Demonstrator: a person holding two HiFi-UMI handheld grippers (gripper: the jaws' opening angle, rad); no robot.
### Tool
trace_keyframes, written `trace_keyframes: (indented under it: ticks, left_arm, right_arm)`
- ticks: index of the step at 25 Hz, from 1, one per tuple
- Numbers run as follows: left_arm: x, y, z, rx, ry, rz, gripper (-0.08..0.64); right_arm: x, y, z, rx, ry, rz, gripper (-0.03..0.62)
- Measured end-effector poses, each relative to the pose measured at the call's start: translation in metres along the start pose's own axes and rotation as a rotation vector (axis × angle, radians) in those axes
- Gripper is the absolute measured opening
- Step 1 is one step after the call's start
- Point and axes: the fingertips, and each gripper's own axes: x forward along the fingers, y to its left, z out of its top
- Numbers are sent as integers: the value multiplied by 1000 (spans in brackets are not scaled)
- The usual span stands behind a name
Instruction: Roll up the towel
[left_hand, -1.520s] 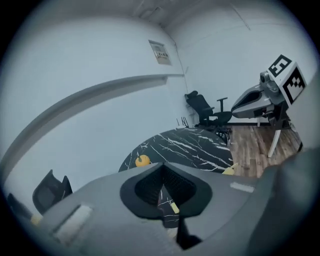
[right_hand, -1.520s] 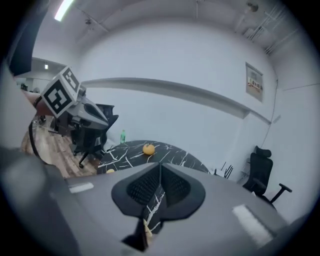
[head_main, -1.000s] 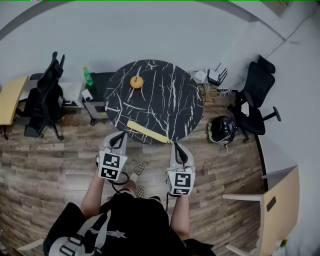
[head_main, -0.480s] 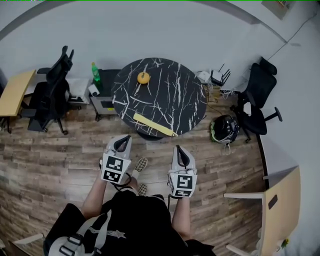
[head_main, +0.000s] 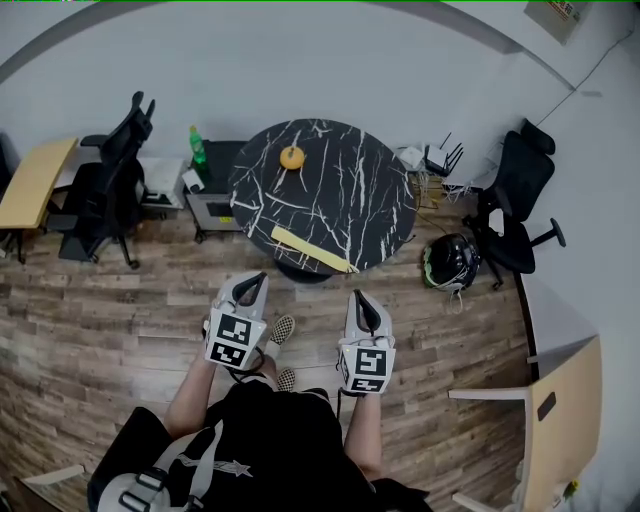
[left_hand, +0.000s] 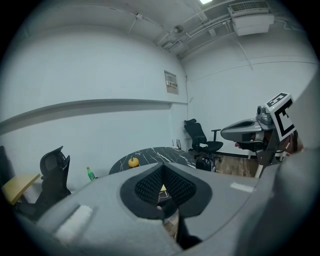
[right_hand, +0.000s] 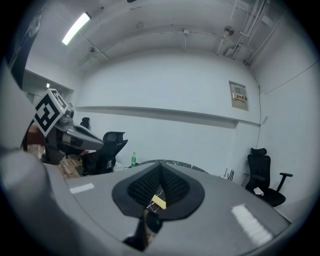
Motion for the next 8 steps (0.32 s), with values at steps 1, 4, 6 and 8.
trace_keyframes:
  ticks: [1, 4, 6, 8]
  left_arm:
    - [-1, -1, 0, 0, 0, -1, 9]
    - [-1, -1, -1, 2, 0, -1, 9]
    - [-1, -1, 1, 4, -2, 0, 9]
    - [-1, -1, 2, 4, -3, -1, 9]
  right_arm:
    - [-1, 0, 0, -1, 2, 0, 5]
    - [-1, 1, -1, -3, 6, 0, 5]
    - [-1, 1, 0, -4, 5, -2, 5]
    - [0, 0, 1, -4, 4, -4, 5]
